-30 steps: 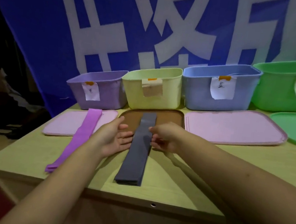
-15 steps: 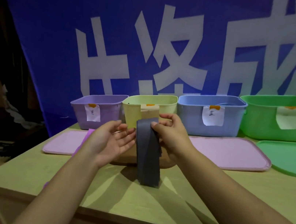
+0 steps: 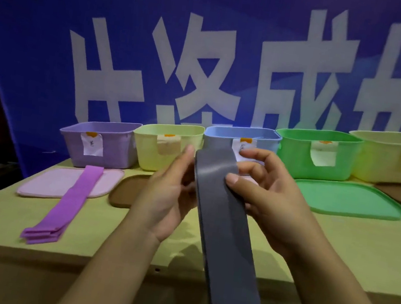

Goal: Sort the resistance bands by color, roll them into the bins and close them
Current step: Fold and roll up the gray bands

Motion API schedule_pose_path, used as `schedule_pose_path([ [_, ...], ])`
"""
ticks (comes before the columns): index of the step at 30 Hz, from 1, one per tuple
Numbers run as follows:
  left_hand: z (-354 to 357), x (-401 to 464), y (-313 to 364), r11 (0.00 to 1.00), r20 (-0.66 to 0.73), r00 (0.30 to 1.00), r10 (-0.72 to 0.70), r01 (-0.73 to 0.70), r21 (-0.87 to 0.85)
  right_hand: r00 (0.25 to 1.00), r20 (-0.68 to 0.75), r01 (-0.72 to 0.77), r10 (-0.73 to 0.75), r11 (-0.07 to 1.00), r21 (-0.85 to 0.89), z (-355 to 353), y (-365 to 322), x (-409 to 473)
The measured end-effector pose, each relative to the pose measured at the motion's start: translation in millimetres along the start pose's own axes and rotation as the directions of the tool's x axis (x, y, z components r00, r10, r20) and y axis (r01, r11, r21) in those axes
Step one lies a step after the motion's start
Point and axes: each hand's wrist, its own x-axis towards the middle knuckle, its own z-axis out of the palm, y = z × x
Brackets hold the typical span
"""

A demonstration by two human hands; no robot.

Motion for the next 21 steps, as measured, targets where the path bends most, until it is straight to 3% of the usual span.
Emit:
schedule_pose_path([
  [7,16.3,-23.0,-45.3,0.991,0.135,0.987,0.089,-0.075,-0.107,0.977,0.045,-0.204,0.208,0.976,-0.08,-36.8,24.7,-59.2],
  [9,15.2,-29.5,-62.1,0.993,0.16,0.98,0.12,-0.122,0.002,0.983,0.011,-0.181,0.181,0.983,-0.026,-40.3,26.7,-62.9],
  [13,10.7,-39.8,-88.9,0.947,0.177,0.966,0.187,-0.225,0.229,0.97,-0.217,-0.078,0.107,0.987,0.14,-44.1,24.8,-55.3],
  [17,4.8,-39.4,-97.1,0.92,0.222,0.955,0.197,-0.258,0.296,0.96,-0.28,-0.018,0.026,0.999,0.032,-41.6,30.3,-50.9],
  [21,3.4,-34.8,-90.1,0.962,0.248,0.965,0.082,-0.142,0.234,0.96,-0.269,0.063,-0.075,0.997,-0.055,-39.4,36.9,-51.7],
])
